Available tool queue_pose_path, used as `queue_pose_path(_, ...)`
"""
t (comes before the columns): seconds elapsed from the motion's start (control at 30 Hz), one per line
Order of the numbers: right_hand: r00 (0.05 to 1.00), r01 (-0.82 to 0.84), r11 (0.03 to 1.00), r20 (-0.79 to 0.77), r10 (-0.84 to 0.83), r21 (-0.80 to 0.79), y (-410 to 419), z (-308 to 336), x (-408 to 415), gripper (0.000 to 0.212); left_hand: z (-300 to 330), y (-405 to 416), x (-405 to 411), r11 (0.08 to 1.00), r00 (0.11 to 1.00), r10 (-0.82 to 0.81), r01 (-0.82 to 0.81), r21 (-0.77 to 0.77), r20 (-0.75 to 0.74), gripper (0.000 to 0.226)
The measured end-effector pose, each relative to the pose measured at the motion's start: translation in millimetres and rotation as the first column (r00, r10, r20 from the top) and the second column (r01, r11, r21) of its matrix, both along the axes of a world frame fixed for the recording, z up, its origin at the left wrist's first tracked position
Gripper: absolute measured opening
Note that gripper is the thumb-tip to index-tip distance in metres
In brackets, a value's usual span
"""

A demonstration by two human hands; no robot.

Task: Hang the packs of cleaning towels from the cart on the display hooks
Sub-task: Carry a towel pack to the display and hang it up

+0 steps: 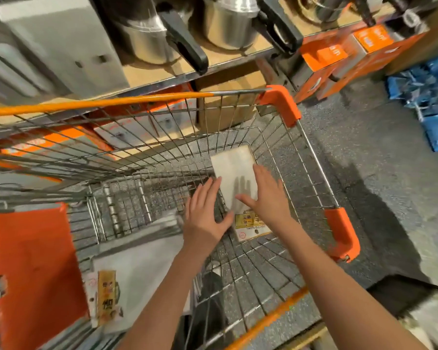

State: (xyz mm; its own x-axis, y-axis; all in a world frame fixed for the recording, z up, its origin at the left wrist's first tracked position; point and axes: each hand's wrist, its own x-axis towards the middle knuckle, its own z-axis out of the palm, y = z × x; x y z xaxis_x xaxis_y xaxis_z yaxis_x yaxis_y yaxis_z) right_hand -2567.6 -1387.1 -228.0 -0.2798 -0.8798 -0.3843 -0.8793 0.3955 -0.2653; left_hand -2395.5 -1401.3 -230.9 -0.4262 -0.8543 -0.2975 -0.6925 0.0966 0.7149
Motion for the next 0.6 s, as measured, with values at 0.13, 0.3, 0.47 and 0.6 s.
queue_pose_path(0.13, 0.998, 0.044, 0.999, 0.037, -0.044, 0.005, -13, -43, -5, 0.09, -43, -7, -10, 0.999, 0.997, 0.042, -0.042, 0.01, -0.071, 0.081)
queue_pose_path(0.3, 0.988, 0.127, 0.992, 0.086, -0.128, 0.012, -12, -89, -12, 0.096, -100, -9, -21, 0.979, 0.996, 0.082, -0.072, 0.191, -0.044, 0.087)
queue_pose_path(0.47, 0.956, 0.246, 0.969, 0.166, -0.243, 0.006, -13, -122, -20, 0.105, -140, -13, -42, 0.96, 0.991, 0.114, -0.092, 0.263, -0.071, 0.086)
queue_pose_path(0.6, 0.875, 0.413, 0.905, 0.232, -0.425, 0.102, -17, -137, -25, 0.097, -160, -12, -62, 0.936, 0.981, 0.137, -0.084, 0.341, -0.135, 0.088)
